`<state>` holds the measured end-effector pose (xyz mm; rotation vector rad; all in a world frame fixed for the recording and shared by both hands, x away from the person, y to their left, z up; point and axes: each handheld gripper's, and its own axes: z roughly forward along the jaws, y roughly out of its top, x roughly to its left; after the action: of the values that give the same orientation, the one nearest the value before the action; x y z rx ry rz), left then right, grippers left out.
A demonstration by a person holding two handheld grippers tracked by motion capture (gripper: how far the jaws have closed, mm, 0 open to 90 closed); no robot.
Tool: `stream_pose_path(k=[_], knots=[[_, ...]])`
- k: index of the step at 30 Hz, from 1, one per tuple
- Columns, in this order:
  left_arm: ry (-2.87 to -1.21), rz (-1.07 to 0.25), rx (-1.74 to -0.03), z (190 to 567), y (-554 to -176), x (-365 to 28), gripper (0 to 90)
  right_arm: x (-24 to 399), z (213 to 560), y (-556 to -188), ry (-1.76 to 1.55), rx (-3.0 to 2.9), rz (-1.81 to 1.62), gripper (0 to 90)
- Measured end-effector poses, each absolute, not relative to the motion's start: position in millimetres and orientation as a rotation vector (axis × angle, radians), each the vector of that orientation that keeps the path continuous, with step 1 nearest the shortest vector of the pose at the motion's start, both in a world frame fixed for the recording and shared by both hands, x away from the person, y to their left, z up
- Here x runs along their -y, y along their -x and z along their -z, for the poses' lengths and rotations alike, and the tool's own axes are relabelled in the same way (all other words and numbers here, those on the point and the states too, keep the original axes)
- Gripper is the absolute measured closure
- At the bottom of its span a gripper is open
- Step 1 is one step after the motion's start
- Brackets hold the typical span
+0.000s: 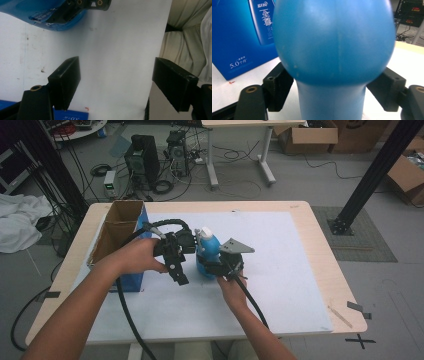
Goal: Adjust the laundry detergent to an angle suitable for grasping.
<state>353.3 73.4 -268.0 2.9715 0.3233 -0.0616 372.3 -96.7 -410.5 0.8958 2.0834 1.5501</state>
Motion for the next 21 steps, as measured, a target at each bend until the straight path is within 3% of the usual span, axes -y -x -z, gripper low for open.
stream_pose_path(k=[21], knots=[[-2.971, 0.064, -0.328, 269.3, -354.3, -75.1, 23.7, 96.5, 409.6, -372.5, -0.869, -2.094, -1.535, 42.2]])
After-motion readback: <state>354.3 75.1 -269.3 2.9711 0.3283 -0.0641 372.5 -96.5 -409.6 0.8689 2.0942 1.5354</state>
